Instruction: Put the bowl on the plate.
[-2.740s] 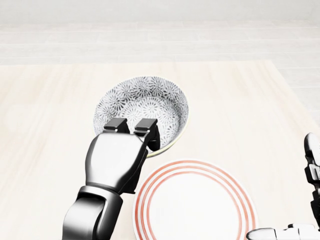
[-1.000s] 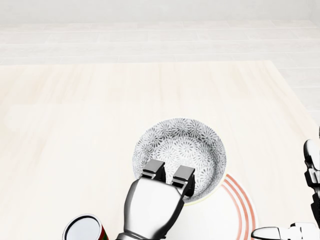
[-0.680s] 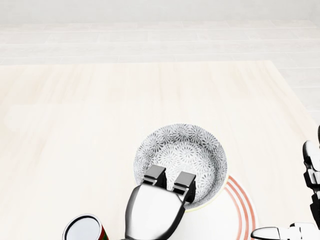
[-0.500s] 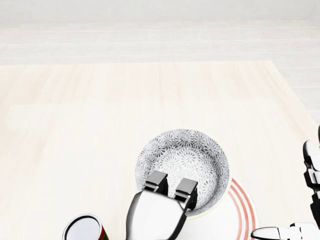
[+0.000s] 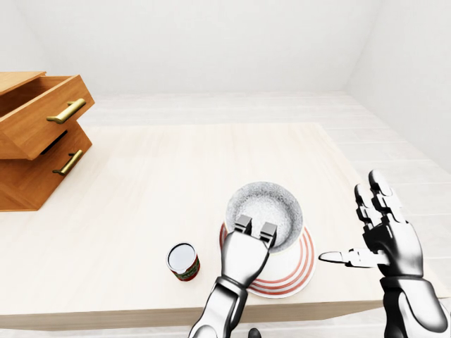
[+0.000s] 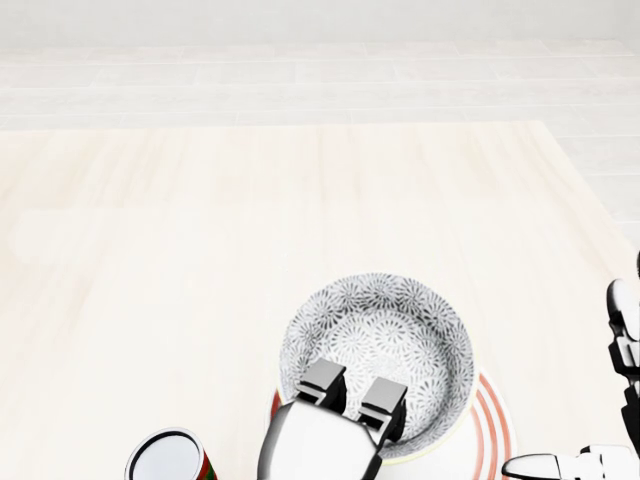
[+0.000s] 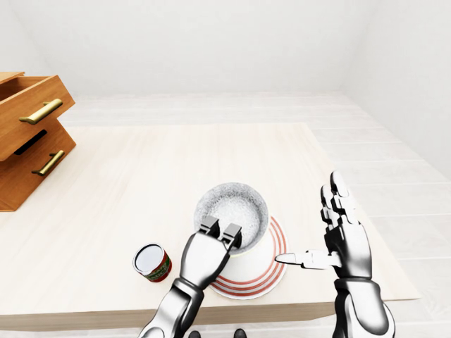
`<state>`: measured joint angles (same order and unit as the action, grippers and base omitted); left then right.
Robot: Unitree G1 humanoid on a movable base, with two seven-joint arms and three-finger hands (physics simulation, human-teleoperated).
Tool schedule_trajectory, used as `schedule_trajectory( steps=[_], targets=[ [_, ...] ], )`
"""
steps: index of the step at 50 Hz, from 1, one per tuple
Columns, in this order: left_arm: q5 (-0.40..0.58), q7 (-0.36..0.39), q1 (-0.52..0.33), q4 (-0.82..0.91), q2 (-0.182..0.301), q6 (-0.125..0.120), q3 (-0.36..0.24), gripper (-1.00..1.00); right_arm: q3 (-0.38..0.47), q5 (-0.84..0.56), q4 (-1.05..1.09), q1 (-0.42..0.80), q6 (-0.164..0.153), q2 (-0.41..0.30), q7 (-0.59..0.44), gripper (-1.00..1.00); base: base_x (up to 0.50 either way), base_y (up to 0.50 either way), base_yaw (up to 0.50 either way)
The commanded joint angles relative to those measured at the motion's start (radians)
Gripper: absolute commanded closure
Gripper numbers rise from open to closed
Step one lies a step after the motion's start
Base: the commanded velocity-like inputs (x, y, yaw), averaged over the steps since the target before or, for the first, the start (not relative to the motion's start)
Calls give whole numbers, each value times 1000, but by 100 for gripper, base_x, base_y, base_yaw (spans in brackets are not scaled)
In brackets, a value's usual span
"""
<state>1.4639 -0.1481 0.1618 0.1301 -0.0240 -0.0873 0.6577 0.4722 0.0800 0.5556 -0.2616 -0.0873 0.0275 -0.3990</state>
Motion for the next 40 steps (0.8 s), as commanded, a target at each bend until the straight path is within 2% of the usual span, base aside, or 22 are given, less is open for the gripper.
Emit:
schedule_trajectory(
  steps=[1, 31, 40],
  targets=[
    [-30, -61, 3, -8, 7, 0, 10, 100, -2, -3, -21, 6, 0, -2, 2, -100, 0, 0, 0],
    [-46, -124, 13, -80, 17, 0, 16, 100, -14, -2, -38, 8, 0, -10, 13, -100, 0, 0, 0],
    [-44, -115, 8, -78, 13, 0, 12, 100, -14, -1, -45, 11, 0, -13, 15, -100, 0, 0, 0]
  ],
)
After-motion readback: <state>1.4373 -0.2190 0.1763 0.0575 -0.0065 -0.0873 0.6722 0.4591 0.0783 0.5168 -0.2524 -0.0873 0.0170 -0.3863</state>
